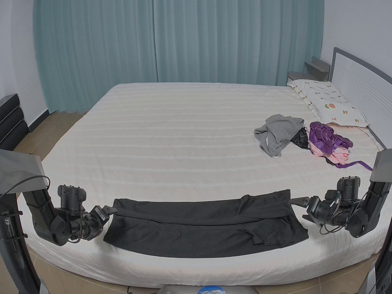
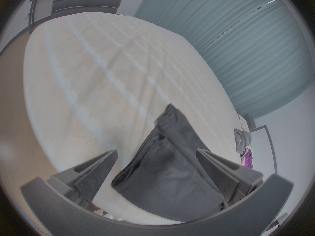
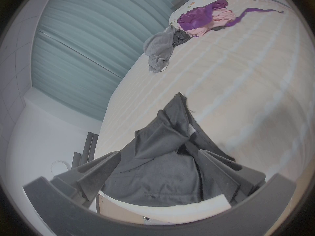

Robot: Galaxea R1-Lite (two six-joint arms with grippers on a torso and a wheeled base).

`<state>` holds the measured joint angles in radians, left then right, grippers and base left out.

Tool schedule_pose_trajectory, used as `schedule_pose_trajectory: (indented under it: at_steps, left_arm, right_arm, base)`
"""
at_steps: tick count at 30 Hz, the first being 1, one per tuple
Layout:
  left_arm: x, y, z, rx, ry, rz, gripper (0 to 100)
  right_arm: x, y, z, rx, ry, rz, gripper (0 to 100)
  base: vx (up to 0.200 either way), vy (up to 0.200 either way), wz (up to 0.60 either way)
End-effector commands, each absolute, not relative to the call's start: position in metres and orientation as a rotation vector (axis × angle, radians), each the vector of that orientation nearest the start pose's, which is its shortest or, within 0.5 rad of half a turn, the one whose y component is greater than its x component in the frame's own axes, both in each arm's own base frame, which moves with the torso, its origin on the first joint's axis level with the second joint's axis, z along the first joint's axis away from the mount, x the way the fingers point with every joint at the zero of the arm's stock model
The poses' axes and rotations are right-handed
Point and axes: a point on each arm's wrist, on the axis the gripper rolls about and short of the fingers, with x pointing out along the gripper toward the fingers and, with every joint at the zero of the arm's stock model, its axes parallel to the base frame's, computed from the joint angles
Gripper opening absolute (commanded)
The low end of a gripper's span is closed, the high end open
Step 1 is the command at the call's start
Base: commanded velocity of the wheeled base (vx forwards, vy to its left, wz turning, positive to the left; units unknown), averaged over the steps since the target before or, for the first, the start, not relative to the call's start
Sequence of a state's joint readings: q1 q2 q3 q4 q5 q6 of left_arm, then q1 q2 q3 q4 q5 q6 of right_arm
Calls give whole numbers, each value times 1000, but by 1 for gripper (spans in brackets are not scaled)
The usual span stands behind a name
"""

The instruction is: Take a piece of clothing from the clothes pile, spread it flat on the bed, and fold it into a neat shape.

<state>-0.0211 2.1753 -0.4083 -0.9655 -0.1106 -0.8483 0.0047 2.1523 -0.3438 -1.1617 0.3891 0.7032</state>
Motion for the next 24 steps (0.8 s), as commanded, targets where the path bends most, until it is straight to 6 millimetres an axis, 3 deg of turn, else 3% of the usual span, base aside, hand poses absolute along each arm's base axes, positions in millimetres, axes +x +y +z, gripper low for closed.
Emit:
schedule_pose_trajectory:
  at_steps: [1, 15, 16, 24]
  left_arm:
    - [266, -14, -18, -811, 853, 231, 100]
    - [280, -33, -42, -680, 803, 276, 100]
    - [279, -33, -43, -676, 808, 278, 0]
    - [273, -31, -44, -680, 808, 292, 0]
  right_arm:
    - [272, 10, -7, 804, 765, 104, 100]
    - [263, 11, -16, 793, 791, 69, 100]
    - [261, 11, -15, 780, 785, 46, 100]
    - [251, 12, -23, 716, 826, -44, 100]
  base:
    - [0, 0, 0]
    - [0, 0, 0]
    - [0, 0, 0]
    - [0, 0, 0]
